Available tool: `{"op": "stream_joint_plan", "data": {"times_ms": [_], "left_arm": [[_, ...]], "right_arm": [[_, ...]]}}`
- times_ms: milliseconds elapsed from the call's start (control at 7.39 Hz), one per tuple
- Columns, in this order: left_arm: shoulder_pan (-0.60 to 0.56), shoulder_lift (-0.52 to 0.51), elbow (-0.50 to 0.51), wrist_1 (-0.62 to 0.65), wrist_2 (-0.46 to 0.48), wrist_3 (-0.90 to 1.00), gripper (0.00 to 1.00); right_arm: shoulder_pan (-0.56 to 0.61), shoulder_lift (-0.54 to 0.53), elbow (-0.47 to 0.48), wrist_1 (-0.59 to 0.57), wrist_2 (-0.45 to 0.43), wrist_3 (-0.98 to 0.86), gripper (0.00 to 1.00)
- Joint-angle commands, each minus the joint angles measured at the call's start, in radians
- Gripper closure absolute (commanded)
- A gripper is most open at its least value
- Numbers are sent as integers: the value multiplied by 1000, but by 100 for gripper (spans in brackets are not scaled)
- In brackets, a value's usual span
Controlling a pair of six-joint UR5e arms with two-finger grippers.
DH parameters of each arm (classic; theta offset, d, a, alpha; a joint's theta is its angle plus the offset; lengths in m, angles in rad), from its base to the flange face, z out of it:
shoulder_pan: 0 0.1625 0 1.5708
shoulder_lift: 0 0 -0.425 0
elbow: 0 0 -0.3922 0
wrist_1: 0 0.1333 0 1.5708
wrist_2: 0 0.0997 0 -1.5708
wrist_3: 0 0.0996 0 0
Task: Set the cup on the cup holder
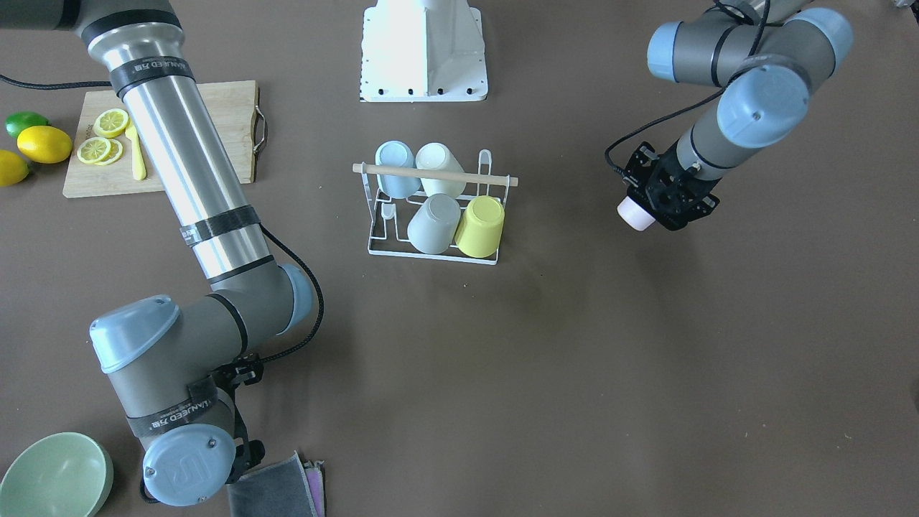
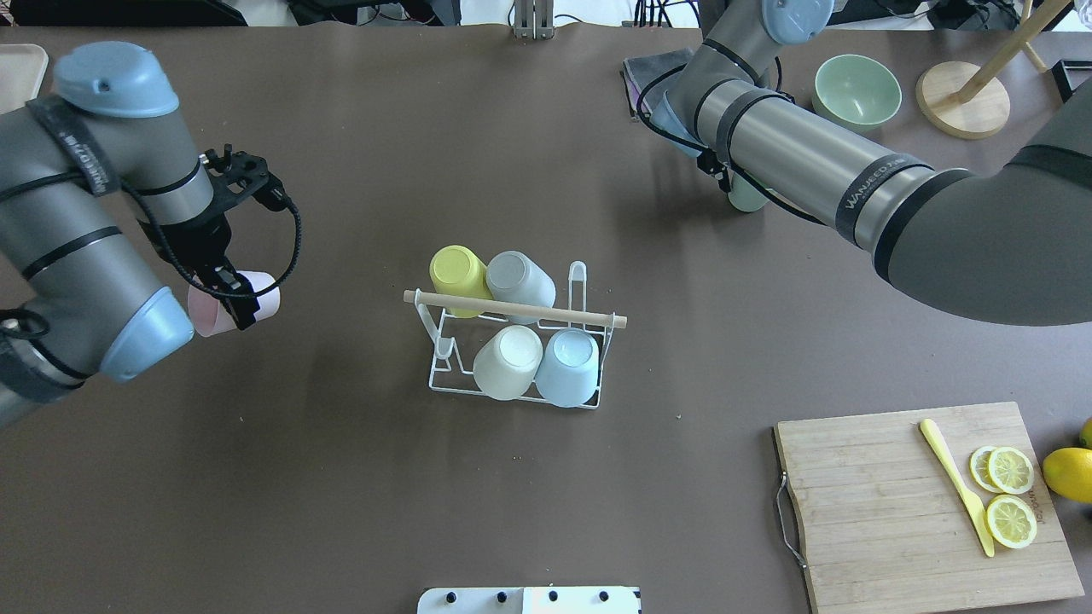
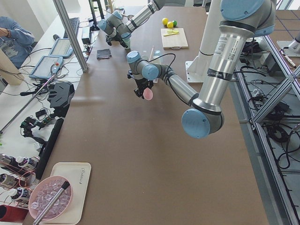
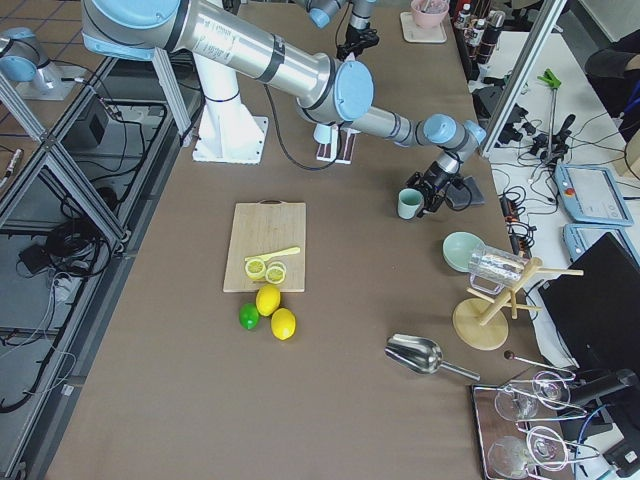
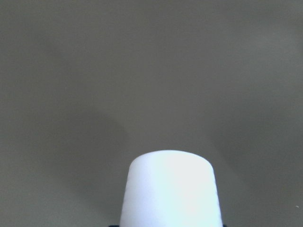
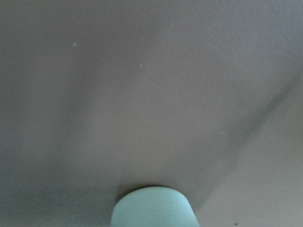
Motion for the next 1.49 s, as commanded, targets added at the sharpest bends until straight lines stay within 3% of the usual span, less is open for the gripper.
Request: {"op": "stream_joint_plan", "data": {"times_ms": [0, 271, 541, 676, 812, 1082, 1353], "left_arm": [[15, 182, -65, -485, 19, -209, 91], [55, 319, -71, -964, 114, -430, 91], [168, 376, -68, -1323, 337, -555, 91], [266, 367, -66, -1451, 494, -565, 89], [352, 329, -59, -1516, 660, -562, 87], [591, 224, -45, -1585, 1115, -493, 87], [655, 61, 91, -1662, 1249, -387, 87]], "right_arm": [[-3, 3, -3, 0, 4, -1, 0], [-13, 10, -4, 0, 9, 4, 0], [-23, 10, -6, 0, 12, 0, 0], [-26, 10, -6, 0, 9, -4, 1], [-27, 9, -6, 0, 5, -5, 4], [-27, 9, -7, 0, 1, -8, 4], [-27, 13, -10, -30, -3, -33, 4]]}}
